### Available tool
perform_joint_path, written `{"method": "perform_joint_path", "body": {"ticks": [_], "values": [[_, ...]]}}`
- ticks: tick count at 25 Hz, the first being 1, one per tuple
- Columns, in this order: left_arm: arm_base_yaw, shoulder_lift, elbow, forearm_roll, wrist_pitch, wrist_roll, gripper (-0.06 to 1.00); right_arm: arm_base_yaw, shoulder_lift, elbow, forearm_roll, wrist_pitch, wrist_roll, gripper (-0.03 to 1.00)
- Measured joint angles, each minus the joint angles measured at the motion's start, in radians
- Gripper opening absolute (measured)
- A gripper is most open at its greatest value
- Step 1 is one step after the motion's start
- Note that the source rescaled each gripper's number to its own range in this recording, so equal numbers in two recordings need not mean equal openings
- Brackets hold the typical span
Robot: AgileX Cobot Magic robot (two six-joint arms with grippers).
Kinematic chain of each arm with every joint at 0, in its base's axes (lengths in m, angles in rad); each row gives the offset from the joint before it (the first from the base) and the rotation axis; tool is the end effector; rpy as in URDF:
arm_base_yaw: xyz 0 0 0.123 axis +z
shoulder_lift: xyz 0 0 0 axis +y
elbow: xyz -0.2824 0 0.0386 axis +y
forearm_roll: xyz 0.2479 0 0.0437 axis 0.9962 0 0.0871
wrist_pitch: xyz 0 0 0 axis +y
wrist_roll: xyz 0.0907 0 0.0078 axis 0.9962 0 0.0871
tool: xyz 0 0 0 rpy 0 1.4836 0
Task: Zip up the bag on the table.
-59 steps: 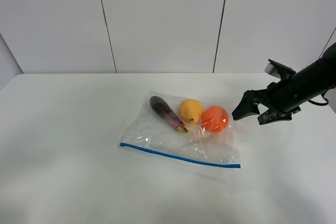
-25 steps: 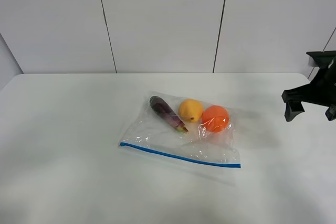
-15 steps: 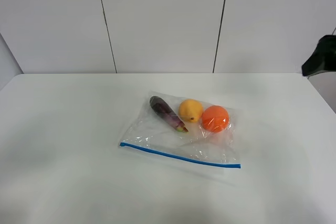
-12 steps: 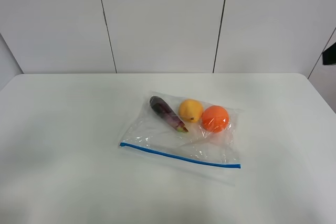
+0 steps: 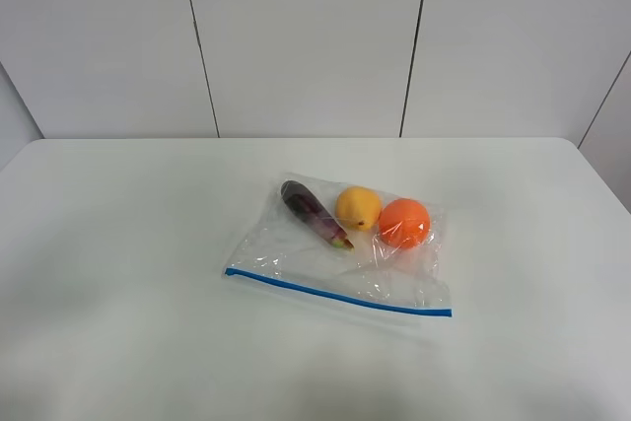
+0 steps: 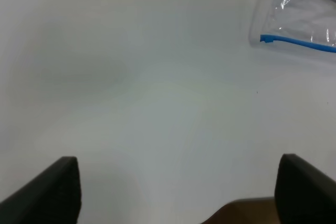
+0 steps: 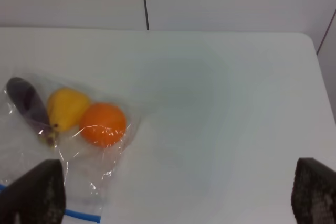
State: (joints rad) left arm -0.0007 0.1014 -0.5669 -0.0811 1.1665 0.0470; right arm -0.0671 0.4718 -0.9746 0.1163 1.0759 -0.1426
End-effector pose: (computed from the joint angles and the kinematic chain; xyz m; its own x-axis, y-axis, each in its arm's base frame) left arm -0.0009 -0.0068 0.2880 -0.5740 0.0154 -0.8187 0.0703 0.9971 -0.0305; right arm 0.0428 0.0064 0.4013 -0.4596 -0.0559 -0.8863 -0.0638 0.9975 -0.0298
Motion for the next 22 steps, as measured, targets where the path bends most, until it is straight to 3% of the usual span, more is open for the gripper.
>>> {"method": "perform_joint_path", "body": {"ticks": [13, 22], "values": [[0.000, 0.000, 0.000, 0.000, 0.000, 0.000, 1.00, 0.000, -0.457, 0.324, -0.009, -0.040, 0.087, 1.00], [0.000, 0.000, 0.000, 0.000, 0.000, 0.000, 1.00, 0.002, -0.477, 0.410, -0.067, -0.032, 0.114, 1.00]]}}
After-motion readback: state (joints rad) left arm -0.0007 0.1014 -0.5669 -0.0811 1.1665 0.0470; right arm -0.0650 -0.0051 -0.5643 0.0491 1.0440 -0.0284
